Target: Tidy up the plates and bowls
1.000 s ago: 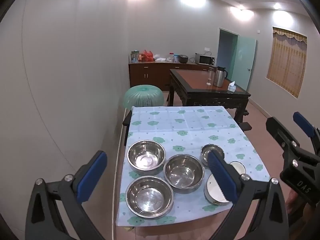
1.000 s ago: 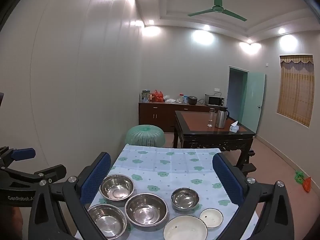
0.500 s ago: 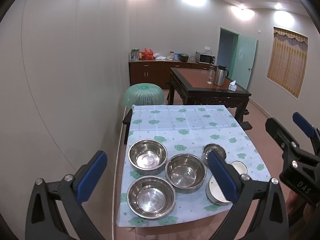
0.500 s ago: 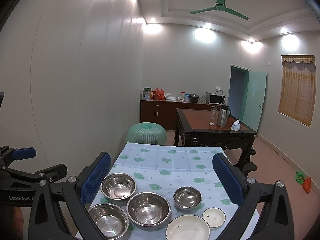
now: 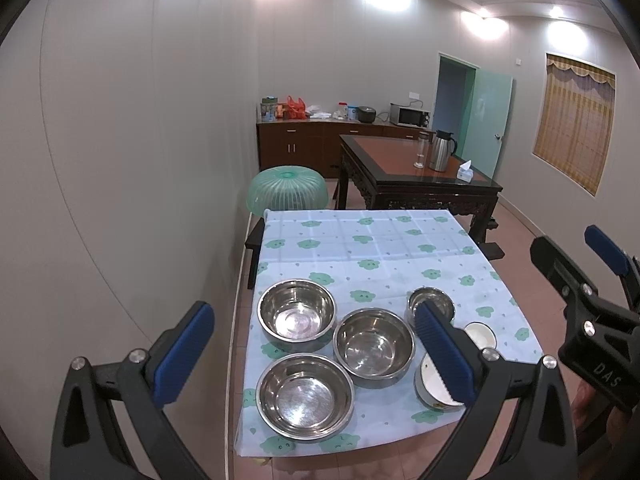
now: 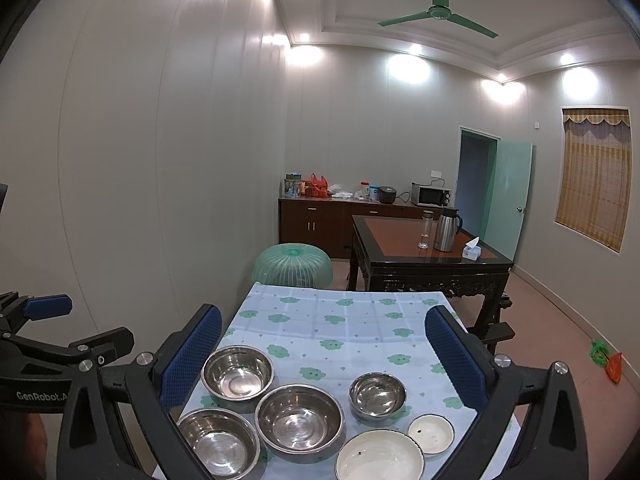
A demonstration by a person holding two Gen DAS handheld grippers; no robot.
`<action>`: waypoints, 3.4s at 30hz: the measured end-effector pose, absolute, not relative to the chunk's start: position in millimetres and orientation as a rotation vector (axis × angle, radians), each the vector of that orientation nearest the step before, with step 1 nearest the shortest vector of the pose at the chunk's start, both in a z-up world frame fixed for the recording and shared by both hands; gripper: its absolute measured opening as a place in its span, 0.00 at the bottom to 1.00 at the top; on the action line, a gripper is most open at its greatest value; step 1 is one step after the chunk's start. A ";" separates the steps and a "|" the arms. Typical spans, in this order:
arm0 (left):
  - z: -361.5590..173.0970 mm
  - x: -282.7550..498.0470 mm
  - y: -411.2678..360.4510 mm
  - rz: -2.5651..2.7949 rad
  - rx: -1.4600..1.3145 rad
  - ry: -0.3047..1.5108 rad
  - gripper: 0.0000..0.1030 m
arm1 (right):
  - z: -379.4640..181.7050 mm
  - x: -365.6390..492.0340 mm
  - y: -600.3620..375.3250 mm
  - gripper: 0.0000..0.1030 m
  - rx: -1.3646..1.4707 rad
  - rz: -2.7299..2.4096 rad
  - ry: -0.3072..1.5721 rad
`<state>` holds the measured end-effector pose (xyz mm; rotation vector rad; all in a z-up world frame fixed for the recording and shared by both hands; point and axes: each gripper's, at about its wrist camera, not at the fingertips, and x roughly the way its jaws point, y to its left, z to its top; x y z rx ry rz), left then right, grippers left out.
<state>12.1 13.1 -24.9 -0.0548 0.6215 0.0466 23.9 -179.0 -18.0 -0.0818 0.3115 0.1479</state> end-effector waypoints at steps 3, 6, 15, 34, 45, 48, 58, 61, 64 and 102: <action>-24.3 12.2 12.4 0.046 -0.054 0.623 0.99 | -18.8 23.9 -179.1 1.00 -0.084 0.149 0.313; -25.0 13.0 15.3 0.046 -0.055 0.625 0.99 | -18.7 25.0 -180.2 1.00 -0.081 0.151 0.317; -29.5 17.7 21.2 0.043 -0.055 0.629 0.99 | -19.6 32.2 -176.2 1.00 -0.084 0.153 0.330; -45.0 29.8 30.1 0.041 -0.057 0.659 0.99 | -21.2 41.8 -169.8 1.00 -0.094 0.161 0.364; -50.2 40.8 35.1 0.034 -0.063 0.676 0.99 | -25.3 54.1 -158.3 1.00 -0.112 0.156 0.388; -53.1 45.4 37.4 0.030 -0.065 0.685 0.99 | -26.6 58.0 -154.9 1.00 -0.114 0.152 0.394; -92.7 82.0 67.5 0.071 -0.079 0.801 0.99 | -51.3 81.7 -140.0 0.99 -0.112 0.174 0.472; -107.6 92.3 78.9 0.062 -0.085 0.843 0.99 | -63.6 92.5 -131.0 0.99 -0.109 0.177 0.521; -120.6 102.8 90.6 0.061 -0.094 0.875 0.99 | -74.1 101.9 -119.8 0.99 -0.113 0.175 0.562; -243.4 221.9 124.9 0.305 -0.210 1.189 0.93 | -216.0 287.9 -82.2 0.98 -0.193 0.487 0.939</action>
